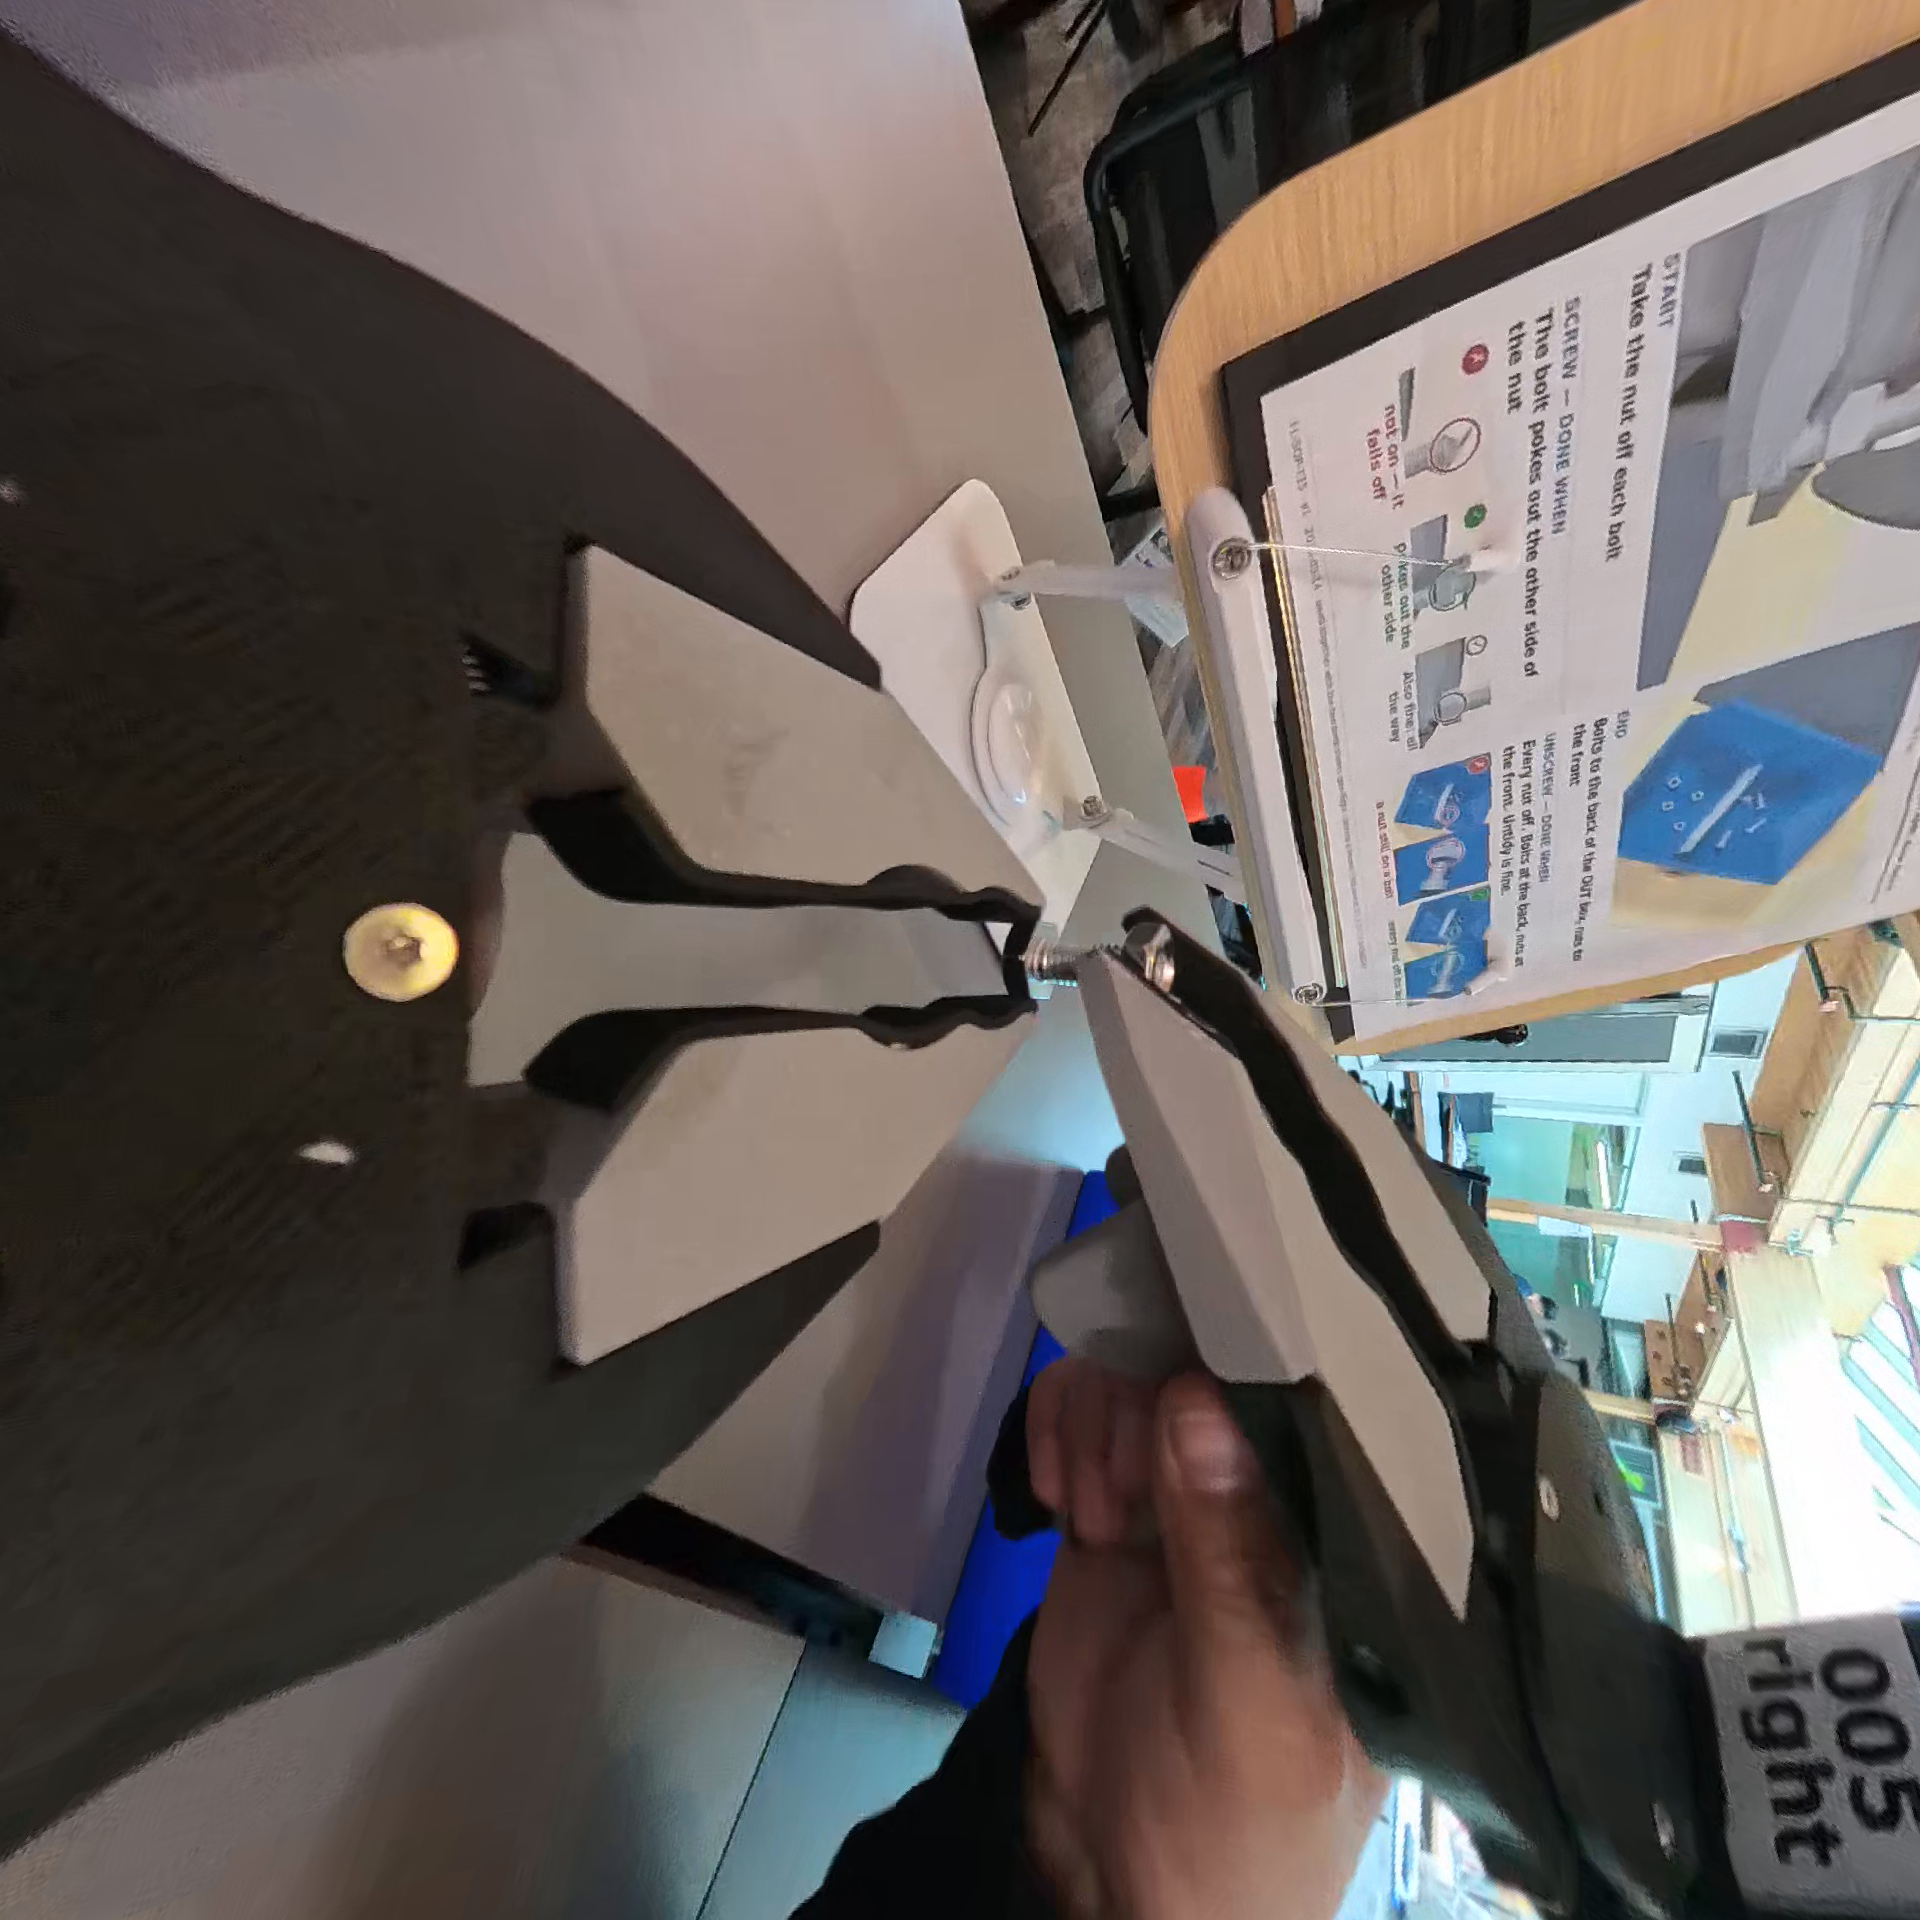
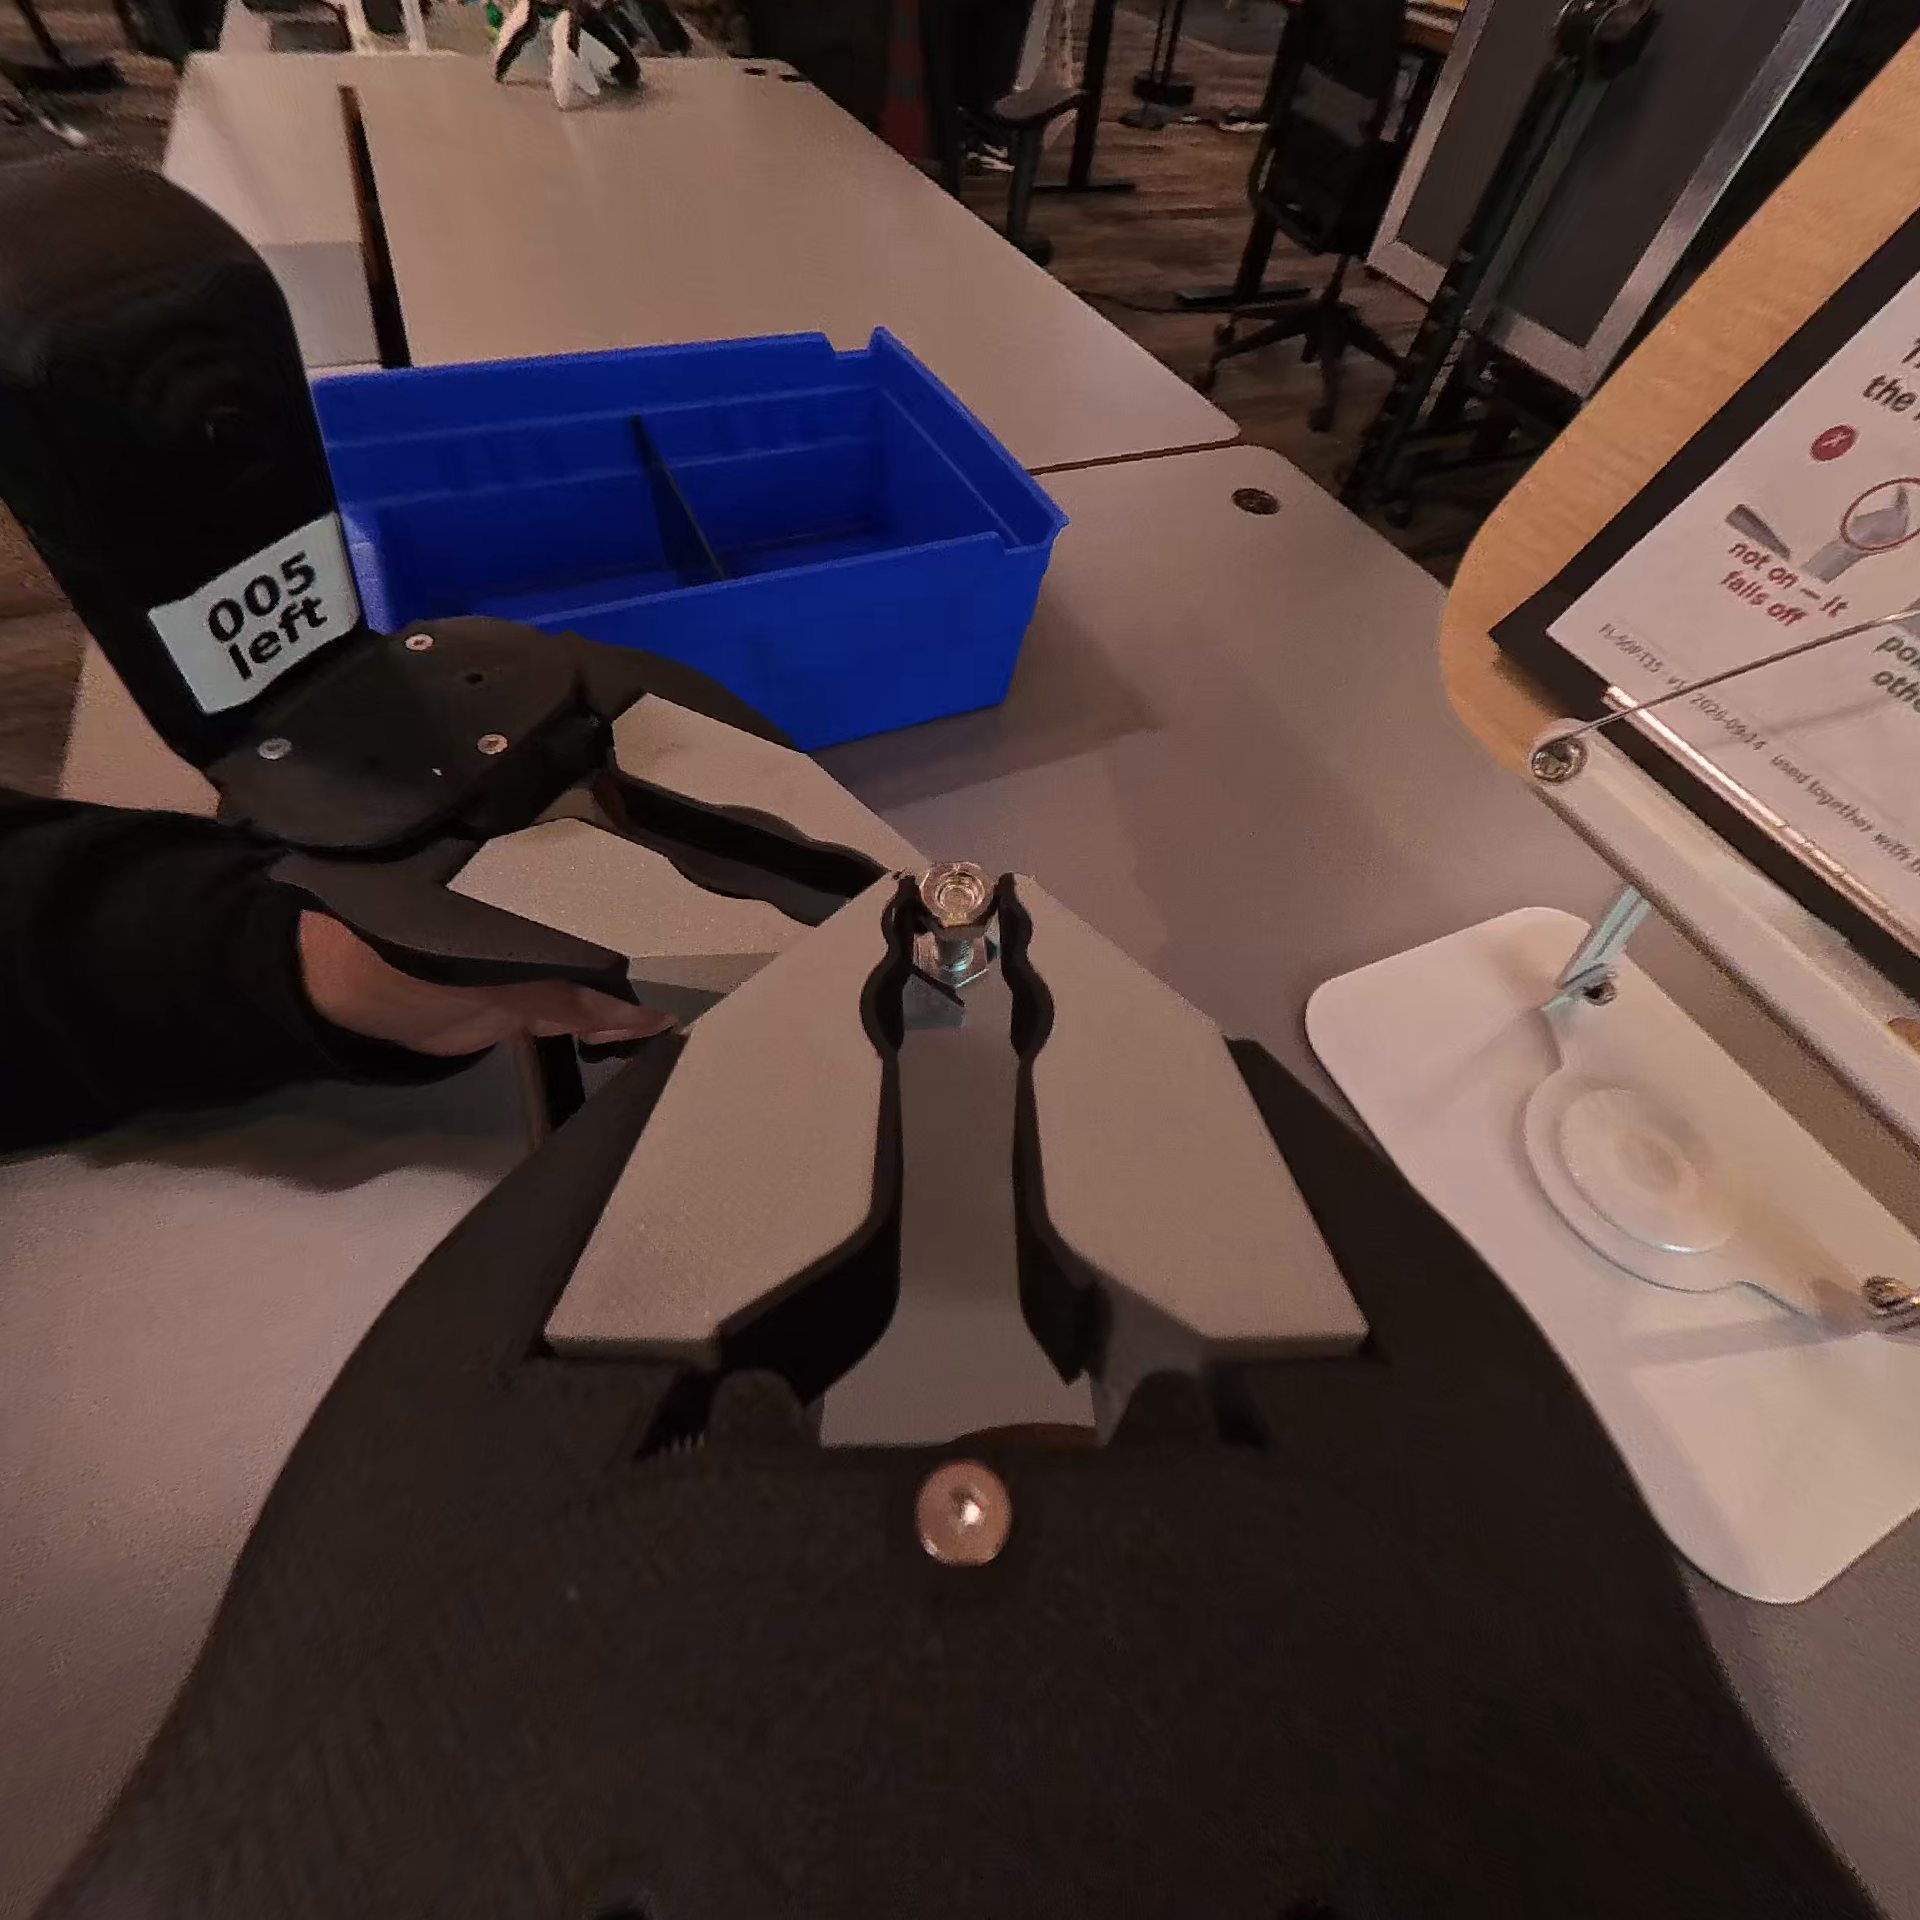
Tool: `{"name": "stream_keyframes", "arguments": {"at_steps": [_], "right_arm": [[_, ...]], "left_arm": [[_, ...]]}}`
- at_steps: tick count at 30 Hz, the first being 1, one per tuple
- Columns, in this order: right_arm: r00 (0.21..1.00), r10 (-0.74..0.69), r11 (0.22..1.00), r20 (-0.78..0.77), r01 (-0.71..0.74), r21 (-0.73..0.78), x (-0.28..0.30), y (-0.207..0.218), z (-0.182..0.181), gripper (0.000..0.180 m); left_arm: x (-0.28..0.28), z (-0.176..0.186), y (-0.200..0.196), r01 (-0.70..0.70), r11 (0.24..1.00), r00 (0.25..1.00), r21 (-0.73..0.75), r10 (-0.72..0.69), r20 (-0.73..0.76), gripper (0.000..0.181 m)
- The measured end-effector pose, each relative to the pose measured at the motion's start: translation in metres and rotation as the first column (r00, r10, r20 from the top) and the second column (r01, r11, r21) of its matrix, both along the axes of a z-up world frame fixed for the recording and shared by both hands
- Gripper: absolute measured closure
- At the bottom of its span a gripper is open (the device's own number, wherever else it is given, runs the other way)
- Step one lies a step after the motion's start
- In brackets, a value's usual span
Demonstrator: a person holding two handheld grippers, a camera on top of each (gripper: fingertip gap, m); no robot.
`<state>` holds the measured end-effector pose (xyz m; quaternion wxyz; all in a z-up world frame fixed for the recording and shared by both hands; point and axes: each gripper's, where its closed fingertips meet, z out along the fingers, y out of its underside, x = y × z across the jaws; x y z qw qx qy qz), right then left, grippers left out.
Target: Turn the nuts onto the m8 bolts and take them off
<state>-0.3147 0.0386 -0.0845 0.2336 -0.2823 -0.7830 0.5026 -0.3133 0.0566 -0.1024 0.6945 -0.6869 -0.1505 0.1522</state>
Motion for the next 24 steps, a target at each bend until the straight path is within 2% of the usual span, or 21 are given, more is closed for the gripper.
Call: {"name": "stream_keyframes", "arguments": {"at_steps": [3, 8, 11, 13, 16, 20, 22, 24], "right_arm": [[0.999, 0.029, 0.999, -0.032, -0.028, 0.019, 0.002, 0.000, 0.004, 0.166], [0.972, 0.233, 0.967, -0.040, -0.236, -0.095, 0.027, 0.002, 0.029, 0.158], [0.914, 0.401, 0.899, -0.053, -0.404, -0.170, 0.051, 0.008, 0.043, 0.156], [0.886, 0.459, 0.860, -0.058, -0.460, -0.221, 0.060, 0.013, 0.049, 0.152], [0.816, 0.576, 0.778, -0.048, -0.566, -0.274, 0.078, 0.012, 0.048, 0.151], [0.704, 0.710, 0.677, -0.020, -0.689, -0.257, 0.104, 0.005, 0.033, 0.150], [0.696, 0.718, 0.675, -0.011, -0.701, -0.232, 0.106, 0.000, 0.027, 0.150], [0.663, 0.748, 0.641, -0.009, -0.726, -0.248, 0.112, -0.005, 0.026, 0.152]], "left_arm": [[0.003, 0.004, 0.000, 0.058, 0.998, 0.998, 0.037, -0.059, 0.035, 0.169], [0.022, 0.018, 0.001, 0.234, 0.963, 0.966, 0.133, -0.246, 0.080, 0.169], [0.039, 0.024, 0.001, 0.386, 0.903, 0.902, 0.190, -0.412, 0.130, 0.169], [0.059, 0.024, 0.002, 0.523, 0.828, 0.816, 0.204, -0.555, 0.160, 0.169], [0.081, 0.022, 0.001, 0.641, 0.740, 0.725, 0.204, -0.671, 0.157, 0.169], [0.104, 0.019, -0.001, 0.735, 0.651, 0.636, 0.191, -0.759, 0.137, 0.169], [0.111, 0.020, -0.002, 0.760, 0.622, 0.608, 0.189, -0.783, 0.130, 0.169], [0.116, 0.020, -0.003, 0.777, 0.601, 0.589, 0.184, -0.799, 0.124, 0.169]]}}
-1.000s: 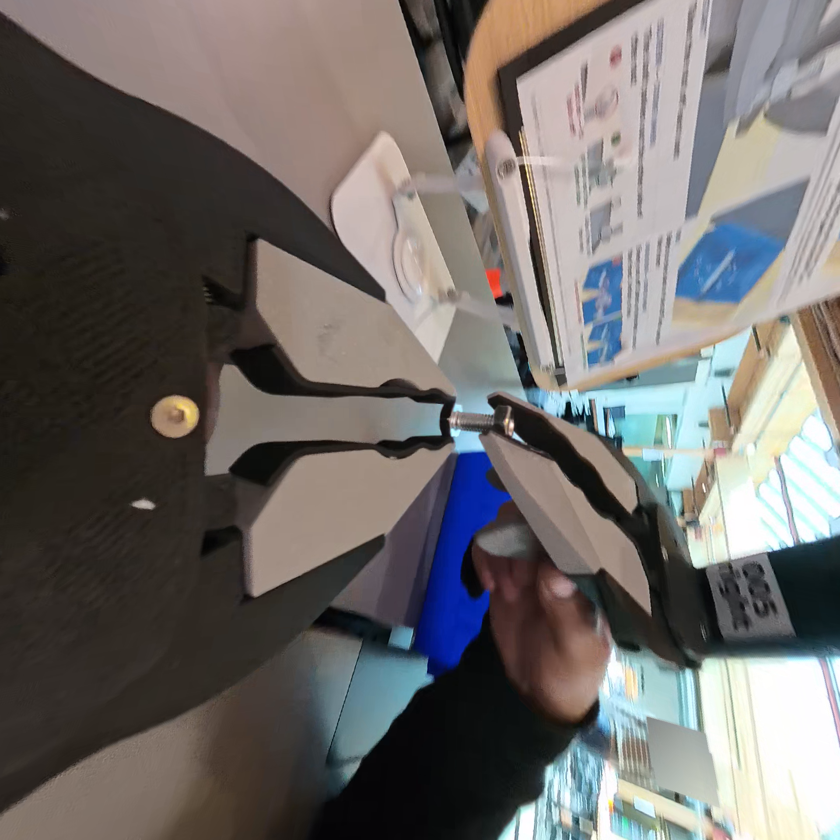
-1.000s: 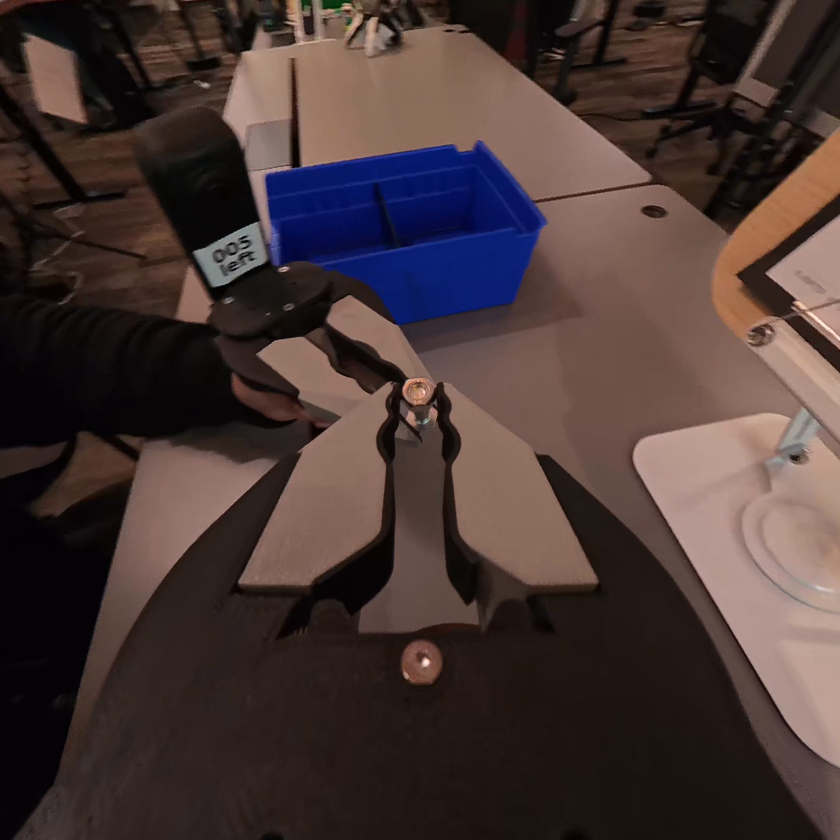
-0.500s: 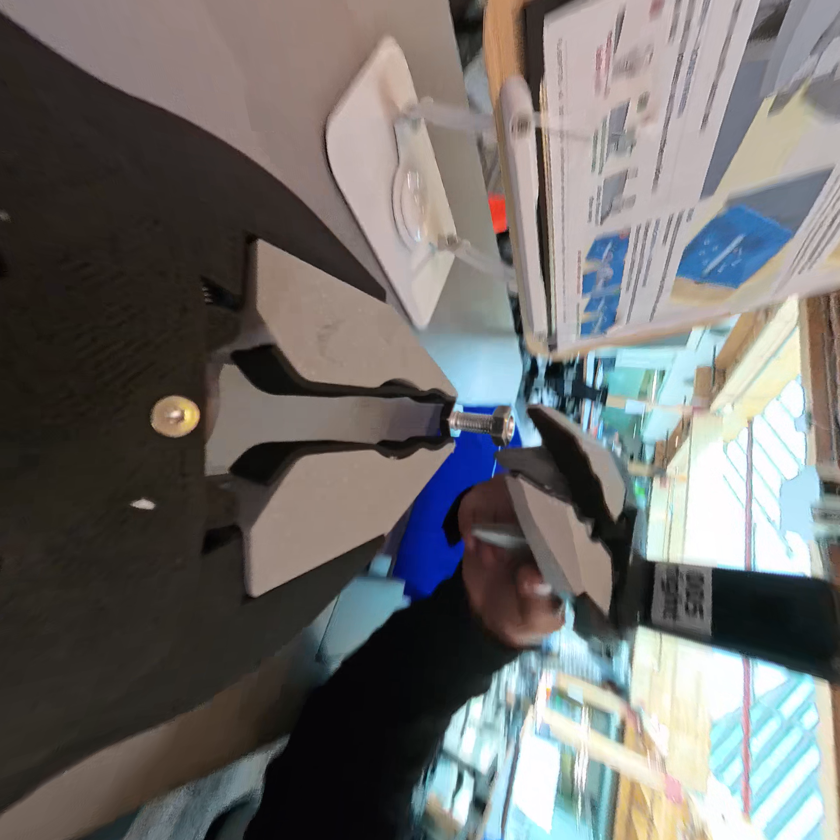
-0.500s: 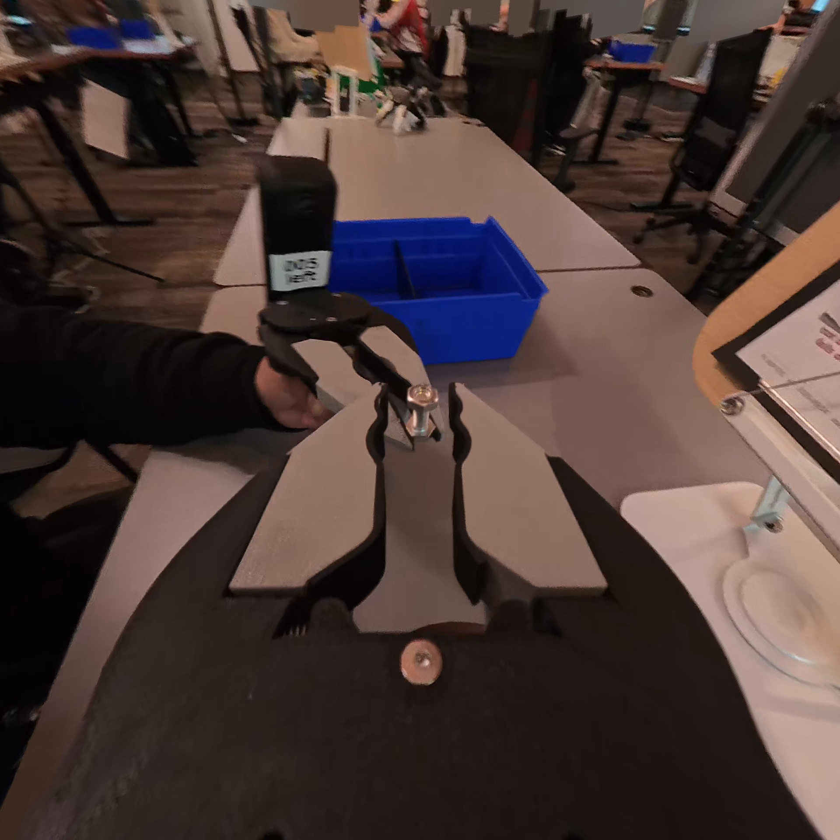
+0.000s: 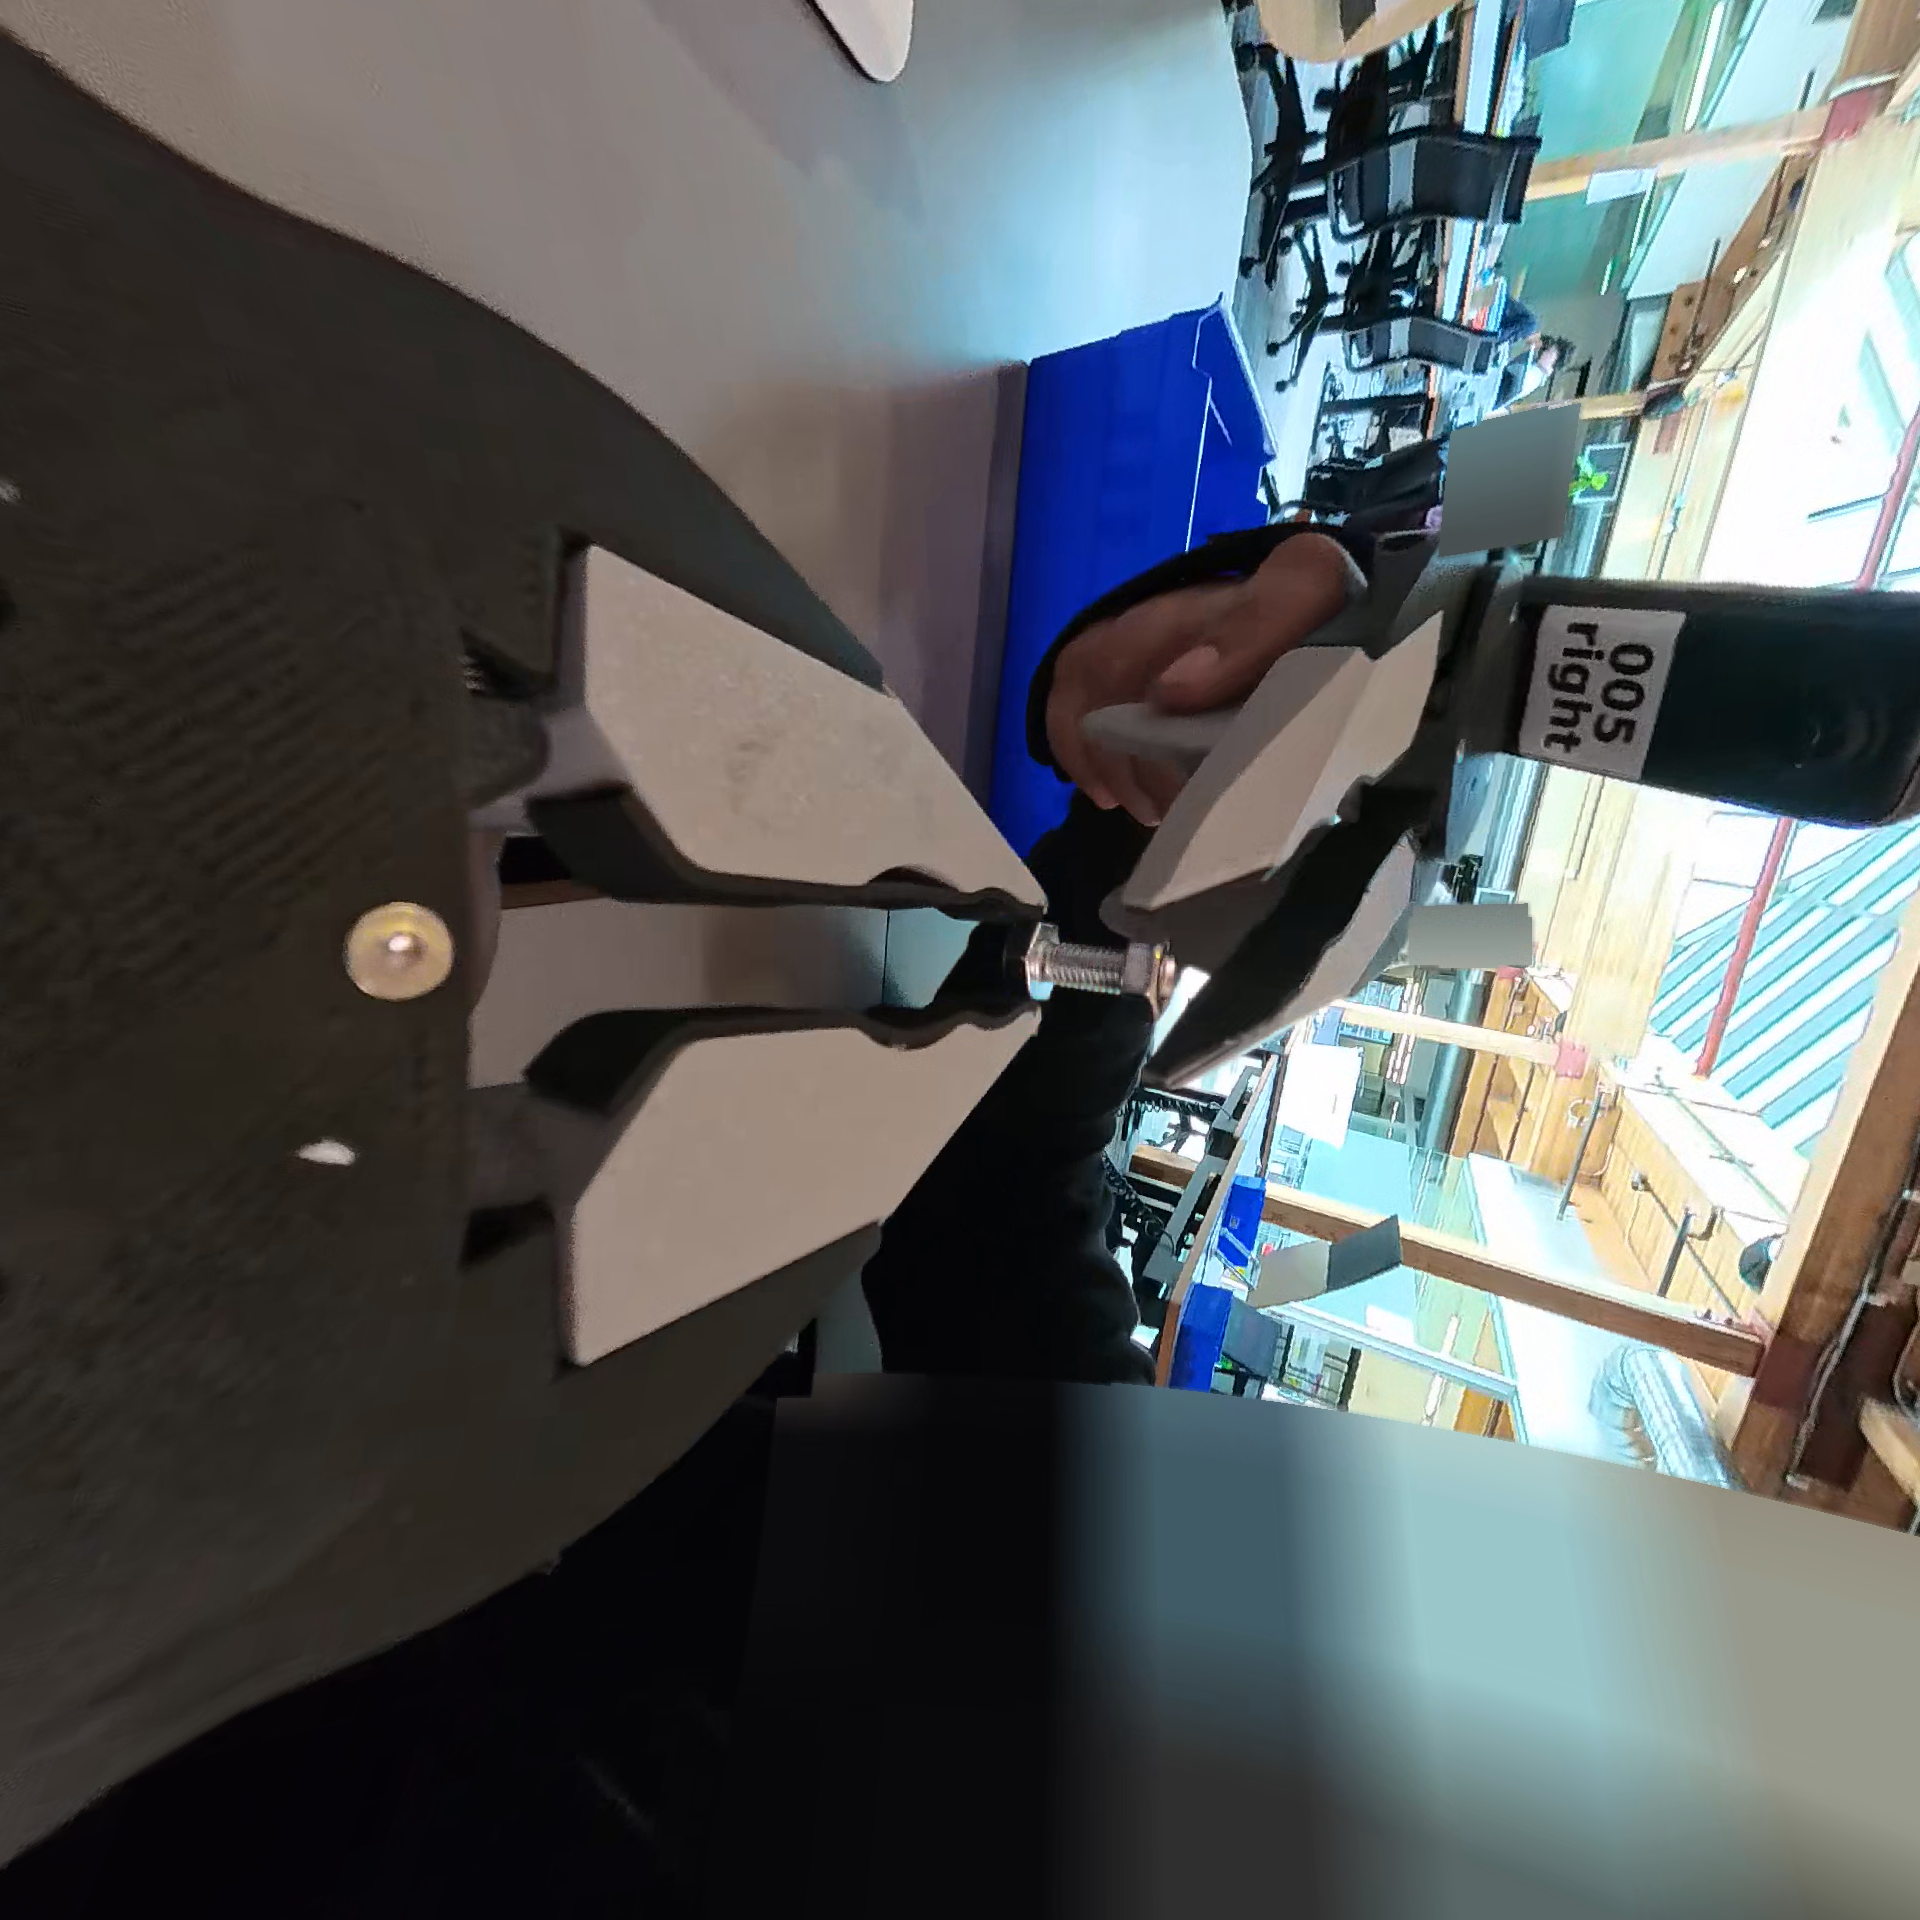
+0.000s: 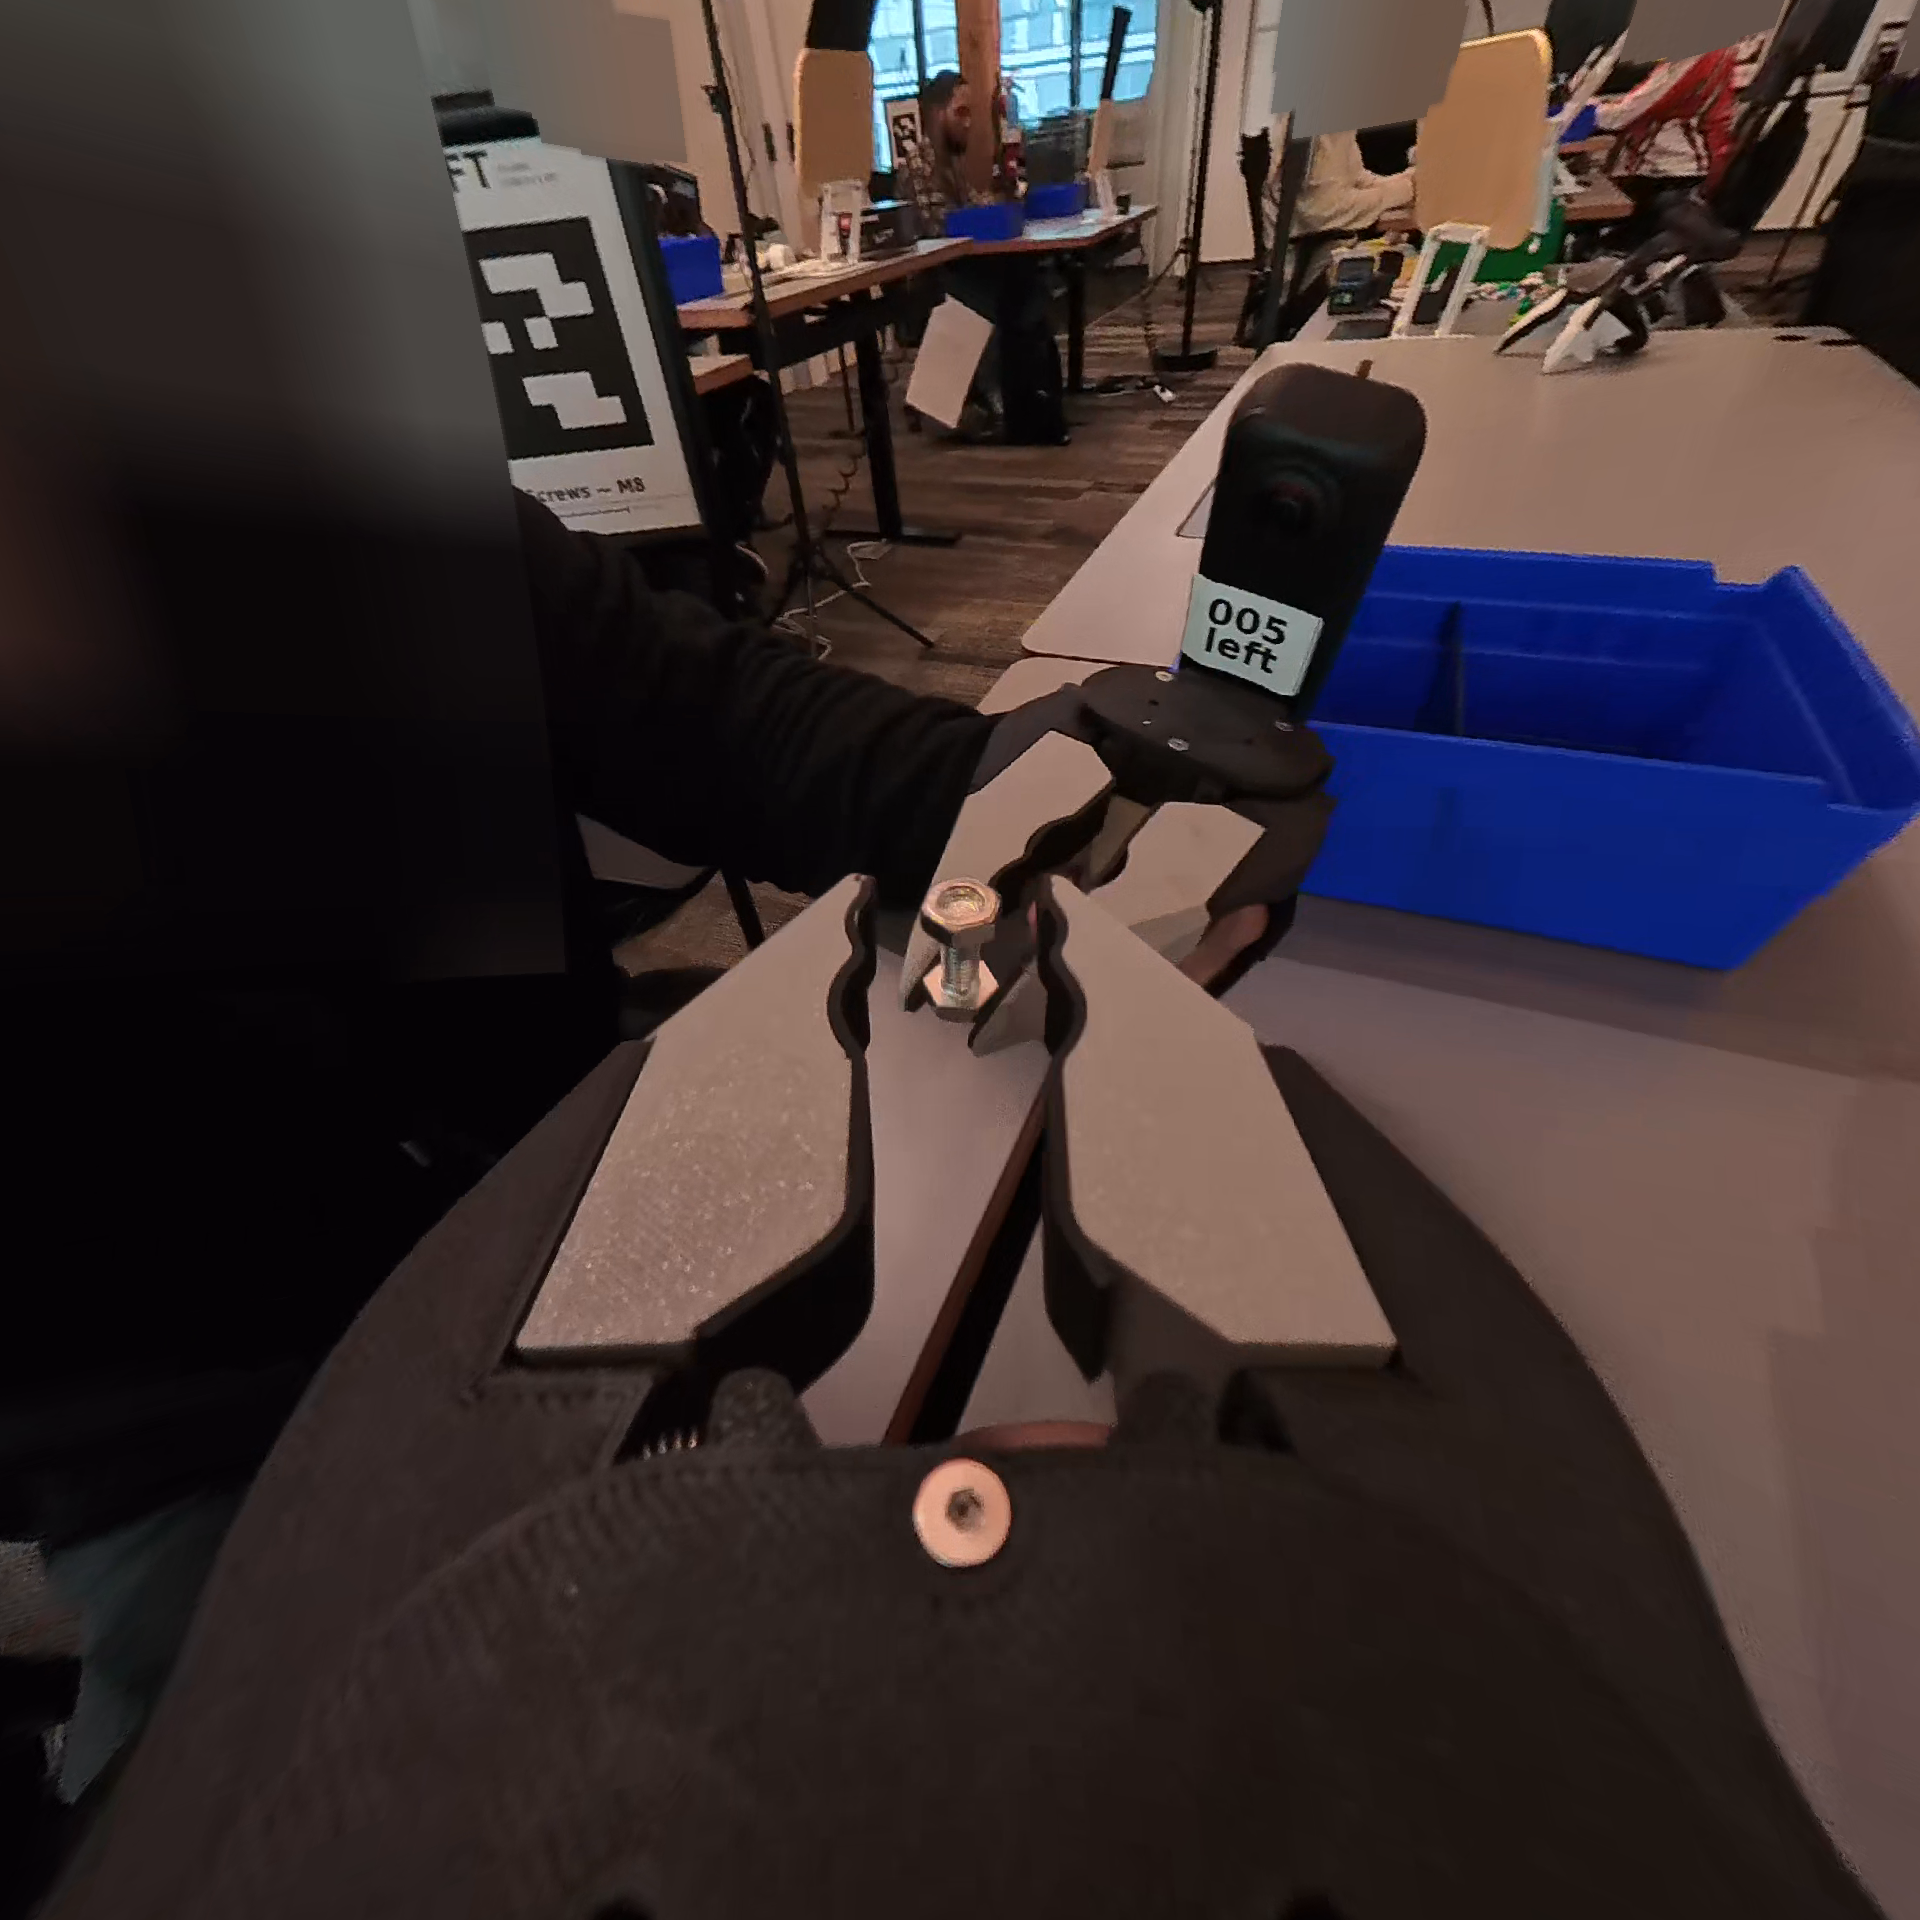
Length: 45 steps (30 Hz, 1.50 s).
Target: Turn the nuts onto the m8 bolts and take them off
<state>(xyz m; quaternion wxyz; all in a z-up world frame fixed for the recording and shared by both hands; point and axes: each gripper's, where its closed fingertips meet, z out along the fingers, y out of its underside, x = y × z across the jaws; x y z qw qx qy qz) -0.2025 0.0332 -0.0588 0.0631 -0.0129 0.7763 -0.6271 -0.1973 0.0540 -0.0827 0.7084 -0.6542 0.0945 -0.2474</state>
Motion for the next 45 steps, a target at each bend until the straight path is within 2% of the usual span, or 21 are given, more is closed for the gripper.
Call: {"name": "stream_keyframes", "arguments": {"at_steps": [4, 8, 13, 15, 19, 22, 25, 28, 30, 33, 34, 36, 40, 43, 45], "right_arm": [[0.999, 0.041, 0.999, 0.018, -0.041, 0.001, 0.004, -0.006, -0.005, 0.166], [0.998, 0.038, 0.999, 0.041, -0.038, -0.018, 0.002, -0.008, -0.004, 0.168], [0.997, -0.059, 0.998, 0.042, 0.059, -0.008, -0.016, -0.005, -0.004, 0.168], [0.988, -0.154, 0.988, 0.025, 0.154, 0.003, -0.032, -0.003, -0.005, 0.168], [0.927, -0.374, 0.927, 0.010, 0.374, 0.011, -0.069, 0.001, -0.006, 0.168], [0.835, -0.548, 0.835, -0.039, 0.549, 0.022, -0.096, 0.001, -0.014, 0.168], [0.708, -0.704, 0.708, -0.054, 0.706, 0.016, -0.116, -0.002, -0.021, 0.168], [0.596, -0.787, 0.602, -0.159, 0.798, 0.010, -0.125, -0.003, -0.028, 0.168], [0.557, -0.799, 0.572, -0.227, 0.820, 0.000, -0.126, -0.003, -0.028, 0.168], [0.586, -0.781, 0.602, -0.217, 0.799, -0.006, -0.122, -0.004, -0.022, 0.168], [0.614, -0.764, 0.628, -0.197, 0.778, -0.010, -0.119, -0.005, -0.019, 0.167], [0.689, -0.708, 0.701, -0.157, 0.712, -0.037, -0.109, -0.008, -0.007, 0.154], [0.857, -0.512, 0.858, -0.059, 0.509, -0.065, -0.075, -0.005, 0.019, 0.151], [0.905, -0.423, 0.905, -0.050, 0.418, -0.084, -0.062, 0.010, 0.028, 0.150], [0.942, -0.333, 0.936, -0.038, 0.325, -0.136, -0.048, 0.013, 0.035, 0.150]], "left_arm": [[0.002, 0.001, -0.001, 0.010, 1.000, 1.000, 0.006, -0.010, -0.005, 0.169], [0.001, 0.002, -0.001, -0.008, 1.000, 1.000, 0.007, 0.009, -0.017, 0.169], [-0.016, 0.002, 0.003, -0.133, 0.991, 0.989, 0.009, 0.133, -0.058, 0.169], [-0.032, 0.001, 0.006, -0.245, 0.969, 0.966, 0.012, 0.246, -0.083, 0.169], [-0.070, 0.000, 0.010, -0.511, 0.859, 0.850, 0.033, 0.511, -0.127, 0.169], [-0.096, -0.008, 0.007, -0.707, 0.706, 0.686, 0.038, 0.698, -0.203, 0.169], [-0.116, -0.017, -0.001, -0.814, 0.580, 0.557, 0.028, 0.794, -0.245, 0.169], [-0.123, -0.025, -0.004, -0.845, 0.535, 0.514, 0.005, 0.813, -0.273, 0.169], [-0.123, -0.026, -0.005, -0.841, 0.541, 0.519, 0.003, 0.809, -0.276, 0.169], [-0.118, -0.021, -0.006, -0.817, 0.577, 0.555, 0.011, 0.792, -0.255, 0.169], [-0.117, -0.018, -0.006, -0.807, 0.590, 0.570, 0.018, 0.787, -0.238, 0.169], [-0.108, -0.015, -0.004, -0.751, 0.661, 0.647, 0.010, 0.738, -0.192, 0.169], [-0.091, -0.004, -0.003, -0.620, 0.785, 0.783, 0.018, 0.620, -0.058, 0.169], [-0.071, 0.006, -0.007, -0.473, 0.880, 0.881, 0.040, 0.473, 0.010, 0.169], [-0.051, 0.010, -0.008, -0.344, 0.937, 0.939, 0.064, 0.345, -0.002, 0.169]]}}
